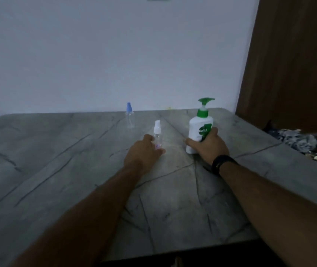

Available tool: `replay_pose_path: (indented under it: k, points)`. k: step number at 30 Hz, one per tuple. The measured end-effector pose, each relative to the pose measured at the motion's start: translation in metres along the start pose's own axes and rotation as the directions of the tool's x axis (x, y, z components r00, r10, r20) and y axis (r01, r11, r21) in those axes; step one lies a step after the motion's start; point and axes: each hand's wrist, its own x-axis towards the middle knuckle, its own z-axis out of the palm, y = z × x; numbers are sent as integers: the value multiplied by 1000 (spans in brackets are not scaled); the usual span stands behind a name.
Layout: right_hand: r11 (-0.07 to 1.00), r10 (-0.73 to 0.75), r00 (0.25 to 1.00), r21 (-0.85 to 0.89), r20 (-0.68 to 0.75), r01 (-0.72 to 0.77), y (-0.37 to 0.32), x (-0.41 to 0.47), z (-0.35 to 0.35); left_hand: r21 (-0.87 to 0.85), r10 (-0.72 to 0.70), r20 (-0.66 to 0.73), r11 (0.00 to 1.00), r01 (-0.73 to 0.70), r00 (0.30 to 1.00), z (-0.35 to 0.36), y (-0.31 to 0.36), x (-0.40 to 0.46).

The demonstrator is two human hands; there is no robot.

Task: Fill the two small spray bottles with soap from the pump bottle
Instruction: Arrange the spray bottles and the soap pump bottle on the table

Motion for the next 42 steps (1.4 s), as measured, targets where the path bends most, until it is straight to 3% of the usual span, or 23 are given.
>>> replay_pose_path:
  k: [8, 13, 18, 23, 27, 32, 42]
  points:
    - [999, 20, 1000, 37, -3, -20, -6, -3, -3, -78, 25, 15, 997, -23, 1000, -2, 2, -5]
    - [994, -6, 999, 107, -32, 9, -7, -3, -4, -80, 18, -144, 996, -30, 989, -20, -19, -6]
    - [987, -20, 999, 160, -38, 26, -5, -2, -2, -12, -19, -196, 1000, 17, 980, -38, -60, 24]
    - [979, -48, 998, 194, -49, 57, -4, -3, -1, 66, 1, -160, 998, 10, 987, -34, -80, 73]
    - [977, -70, 995, 195, -65, 82, -2, 0, 3, 12, -43, -199, 999, 47, 979, -29, -91, 119]
    - [983, -73, 993, 164, -93, 88, 2, 3, 5, -64, -143, -140, 989, 135, 980, -22, -100, 169]
    - [981, -77, 991, 168, -106, 94, 3, 2, 8, 26, -112, -171, 993, 119, 979, -26, -109, 171]
